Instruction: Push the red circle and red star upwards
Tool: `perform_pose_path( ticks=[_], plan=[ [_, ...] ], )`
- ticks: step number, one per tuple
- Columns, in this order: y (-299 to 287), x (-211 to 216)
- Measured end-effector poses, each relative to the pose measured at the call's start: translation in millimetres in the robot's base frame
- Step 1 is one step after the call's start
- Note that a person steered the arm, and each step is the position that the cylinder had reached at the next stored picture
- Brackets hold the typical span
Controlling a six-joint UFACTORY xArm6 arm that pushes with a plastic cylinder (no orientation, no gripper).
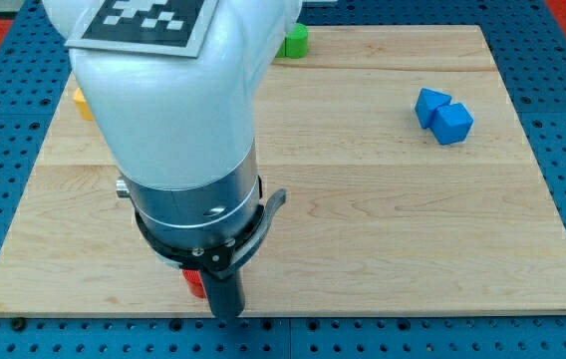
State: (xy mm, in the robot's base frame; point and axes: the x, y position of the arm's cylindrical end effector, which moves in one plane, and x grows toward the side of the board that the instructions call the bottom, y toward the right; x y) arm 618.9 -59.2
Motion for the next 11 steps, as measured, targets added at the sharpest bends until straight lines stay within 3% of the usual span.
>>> perform_pose_path(
  ticks=[5, 7, 9, 11],
  plan=[
    [-104, -12],
    [-71, -19],
    [-64, -48],
    [-22, -78]
  ],
)
